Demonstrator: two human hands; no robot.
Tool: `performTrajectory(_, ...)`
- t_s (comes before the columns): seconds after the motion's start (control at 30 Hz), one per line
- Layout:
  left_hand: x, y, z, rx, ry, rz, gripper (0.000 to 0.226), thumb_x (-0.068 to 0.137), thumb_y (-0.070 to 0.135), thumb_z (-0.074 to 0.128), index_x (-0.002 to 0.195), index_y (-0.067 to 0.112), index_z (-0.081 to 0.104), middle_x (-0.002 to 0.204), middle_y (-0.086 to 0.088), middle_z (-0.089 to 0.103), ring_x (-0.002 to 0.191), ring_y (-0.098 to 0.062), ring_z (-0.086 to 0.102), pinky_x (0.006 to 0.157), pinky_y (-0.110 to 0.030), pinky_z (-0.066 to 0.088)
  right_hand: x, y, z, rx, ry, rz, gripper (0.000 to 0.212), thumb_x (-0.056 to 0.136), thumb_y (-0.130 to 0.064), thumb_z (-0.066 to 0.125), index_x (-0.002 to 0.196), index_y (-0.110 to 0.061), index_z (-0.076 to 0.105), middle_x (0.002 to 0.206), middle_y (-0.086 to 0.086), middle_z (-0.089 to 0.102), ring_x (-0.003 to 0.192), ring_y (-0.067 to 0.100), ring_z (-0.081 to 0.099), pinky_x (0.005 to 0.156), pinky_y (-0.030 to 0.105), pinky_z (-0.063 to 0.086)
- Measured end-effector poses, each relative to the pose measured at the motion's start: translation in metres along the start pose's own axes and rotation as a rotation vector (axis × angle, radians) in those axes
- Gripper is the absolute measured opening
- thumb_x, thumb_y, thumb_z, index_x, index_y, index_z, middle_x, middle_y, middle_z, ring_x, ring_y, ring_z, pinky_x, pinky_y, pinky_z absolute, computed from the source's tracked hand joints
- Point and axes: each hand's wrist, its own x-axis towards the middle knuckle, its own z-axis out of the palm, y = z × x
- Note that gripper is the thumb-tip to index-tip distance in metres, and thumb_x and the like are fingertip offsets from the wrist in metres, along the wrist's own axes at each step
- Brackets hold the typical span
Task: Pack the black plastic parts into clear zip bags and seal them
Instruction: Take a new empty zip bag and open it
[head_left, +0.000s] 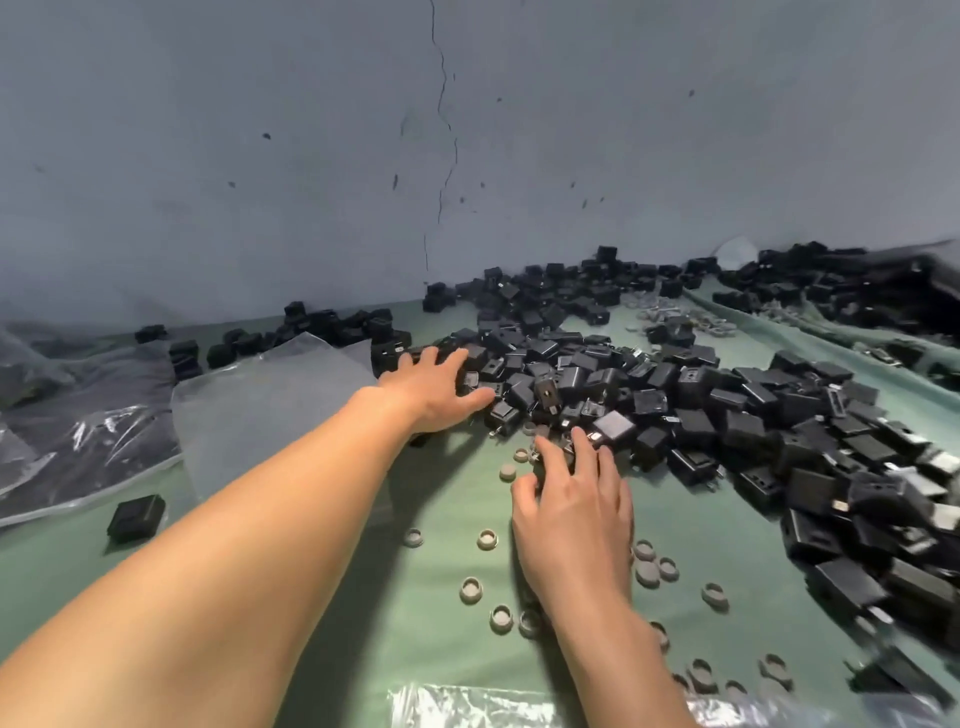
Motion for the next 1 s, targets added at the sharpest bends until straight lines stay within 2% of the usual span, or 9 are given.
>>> performTrajectory(0.07,0.01,-0.001,0.005,0.014,-0.012,-0.009,0.089,0.084,0.083,0.028,0.156,0.037,0.004,0.166,-0.003,0.007,0.151,-0.038,0.001,0.116,-0.061,0.018,0.0,0.0,0.001,0.025,0.018,-0.015,0.047,0.102,-0.038,0.036,0.148,-0.034,0.041,0.164,-0.002,0.024,0.152,0.022,0.014,0.124,0.043,0.012)
performTrajectory(0.13,0.013,0.003,0.009,0.021,0.019,0.026,0.088,0.084,0.083,0.027,0.156,0.033,0.013,0.164,-0.001,0.015,0.151,-0.037,0.003,0.115,-0.062,0.02,0.002,0.0,0.001,0.068,0.038,-0.047,0.042,0.102,-0.034,0.038,0.143,-0.032,0.048,0.16,-0.003,0.031,0.149,0.02,0.019,0.122,0.039,0.019)
performTrajectory(0.27,-0.007,0.013,0.03,0.015,0.12,0.136,0.073,0.089,0.074,0.028,0.146,0.03,0.036,0.157,0.0,0.028,0.141,-0.028,0.031,0.111,-0.055,0.03,0.0,0.003,0.003,0.181,-0.006,-0.144,0.031,0.101,-0.032,0.042,0.127,-0.027,0.057,0.147,-0.008,0.038,0.141,0.01,0.021,0.11,0.03,0.035)
performTrajectory(0.37,-0.035,0.006,0.039,0.05,0.204,0.205,0.059,0.09,0.069,0.031,0.137,0.036,0.043,0.147,0.004,0.04,0.131,-0.024,0.042,0.106,-0.048,0.035,-0.004,0.004,0.002,0.187,-0.048,-0.196,0.023,0.099,-0.039,0.043,0.117,-0.029,0.054,0.139,-0.011,0.037,0.135,0.006,0.023,0.101,0.029,0.043)
performTrajectory(0.47,-0.067,-0.002,0.042,0.064,0.237,0.25,0.058,0.088,0.07,0.028,0.133,0.039,0.045,0.144,0.01,0.042,0.128,-0.022,0.044,0.103,-0.043,0.037,-0.005,0.002,-0.001,0.175,-0.021,-0.222,0.019,0.098,-0.044,0.043,0.107,-0.029,0.05,0.127,-0.01,0.038,0.122,0.008,0.031,0.094,0.025,0.04)
performTrajectory(0.53,-0.09,-0.008,0.045,0.067,0.258,0.264,0.059,0.086,0.071,0.024,0.132,0.04,0.046,0.143,0.012,0.043,0.126,-0.02,0.044,0.102,-0.041,0.037,-0.005,-0.001,-0.002,0.16,-0.026,-0.229,0.022,0.099,-0.046,0.042,0.108,-0.027,0.05,0.124,-0.009,0.037,0.117,0.009,0.034,0.094,0.027,0.04)
performTrajectory(0.7,-0.145,-0.023,0.049,0.051,0.231,0.26,0.064,0.082,0.073,0.021,0.131,0.04,0.046,0.145,0.012,0.04,0.127,-0.019,0.042,0.104,-0.04,0.035,-0.015,-0.015,-0.009,0.065,-0.156,-0.309,0.022,0.1,-0.034,0.043,0.115,-0.019,0.05,0.128,-0.002,0.04,0.123,0.017,0.037,0.097,0.033,0.04)
performTrajectory(0.83,-0.199,-0.038,0.048,0.062,0.191,0.243,0.06,0.082,0.072,0.025,0.13,0.04,0.043,0.146,0.013,0.036,0.129,-0.018,0.039,0.104,-0.04,0.034,-0.03,-0.044,-0.024,-0.048,-0.377,-0.388,0.027,0.098,-0.029,0.047,0.121,-0.015,0.052,0.132,0.007,0.041,0.126,0.027,0.038,0.103,0.038,0.039)
performTrajectory(1.0,-0.281,-0.058,0.061,-0.008,0.328,0.121,0.051,0.083,0.066,0.035,0.124,0.04,0.053,0.139,0.016,0.047,0.128,-0.015,0.044,0.102,-0.037,0.037,-0.071,-0.083,-0.016,0.035,-0.476,-0.458,0.026,0.098,-0.029,0.052,0.12,-0.017,0.058,0.136,0.007,0.041,0.13,0.026,0.038,0.108,0.035,0.037)
